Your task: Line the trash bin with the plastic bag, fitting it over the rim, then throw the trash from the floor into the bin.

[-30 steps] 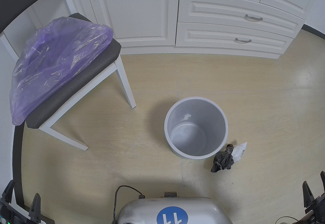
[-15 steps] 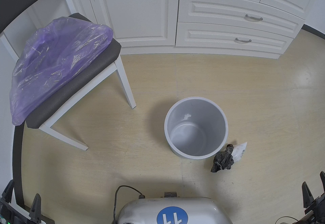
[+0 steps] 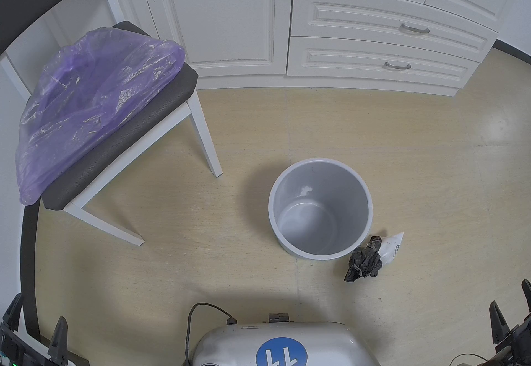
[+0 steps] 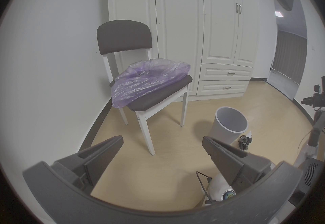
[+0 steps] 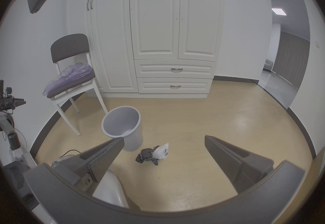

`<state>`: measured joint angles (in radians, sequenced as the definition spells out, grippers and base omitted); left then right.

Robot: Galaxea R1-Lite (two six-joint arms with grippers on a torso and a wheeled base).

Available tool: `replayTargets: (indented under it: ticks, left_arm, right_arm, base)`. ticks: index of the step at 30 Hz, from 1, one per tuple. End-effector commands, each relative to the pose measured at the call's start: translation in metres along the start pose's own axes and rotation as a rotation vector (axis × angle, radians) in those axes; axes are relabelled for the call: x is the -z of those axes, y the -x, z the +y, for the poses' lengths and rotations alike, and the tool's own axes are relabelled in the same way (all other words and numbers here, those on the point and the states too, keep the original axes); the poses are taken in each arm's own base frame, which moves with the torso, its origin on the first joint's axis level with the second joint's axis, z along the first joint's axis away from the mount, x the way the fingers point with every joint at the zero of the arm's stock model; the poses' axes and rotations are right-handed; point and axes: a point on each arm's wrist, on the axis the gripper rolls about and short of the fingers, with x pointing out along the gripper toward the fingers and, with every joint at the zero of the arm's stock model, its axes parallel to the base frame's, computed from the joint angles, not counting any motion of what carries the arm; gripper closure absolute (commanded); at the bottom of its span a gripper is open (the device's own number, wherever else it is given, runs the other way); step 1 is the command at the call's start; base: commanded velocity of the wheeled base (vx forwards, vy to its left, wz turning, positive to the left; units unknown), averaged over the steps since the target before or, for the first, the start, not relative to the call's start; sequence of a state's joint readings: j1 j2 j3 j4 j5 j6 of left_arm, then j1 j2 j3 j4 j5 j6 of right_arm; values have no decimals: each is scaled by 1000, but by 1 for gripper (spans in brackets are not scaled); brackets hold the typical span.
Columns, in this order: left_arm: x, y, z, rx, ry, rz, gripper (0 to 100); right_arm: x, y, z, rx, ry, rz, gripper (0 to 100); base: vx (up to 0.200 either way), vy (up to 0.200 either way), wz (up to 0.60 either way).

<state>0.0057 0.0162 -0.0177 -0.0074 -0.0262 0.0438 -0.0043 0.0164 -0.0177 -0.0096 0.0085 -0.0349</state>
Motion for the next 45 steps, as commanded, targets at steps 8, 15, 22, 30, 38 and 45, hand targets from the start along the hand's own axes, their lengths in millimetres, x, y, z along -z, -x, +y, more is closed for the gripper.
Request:
replayTargets:
  ticks: [8,15,22,30,38,45]
  left_arm:
    - [5,0,0,0,-1,1,0]
    - [5,0,0,-7,12,2,0]
    - [-76,24,3,31,112,-317,0]
    - [-97,9,6,34,39,-151,0]
    - [-134,-46,11,-163,-129,71,0]
    - [-147,-99,22,-278,-273,273,0]
  right_arm:
    - [5,0,0,4,2,0,0]
    - [5,0,0,-8,2,0,0]
    - [5,0,0,3,10,0,0]
    - [-21,7,-1,-12,-140,-115,0]
    - [-104,-20,-3,-43,-100,48,0]
    - [-157,-88,-4,-45,-93,94,0]
  base:
    - [0,0,0]
    - [0,0,0]
    - [0,0,0]
    - [0,0,0]
    - [0,0,0]
    - [0,0,0]
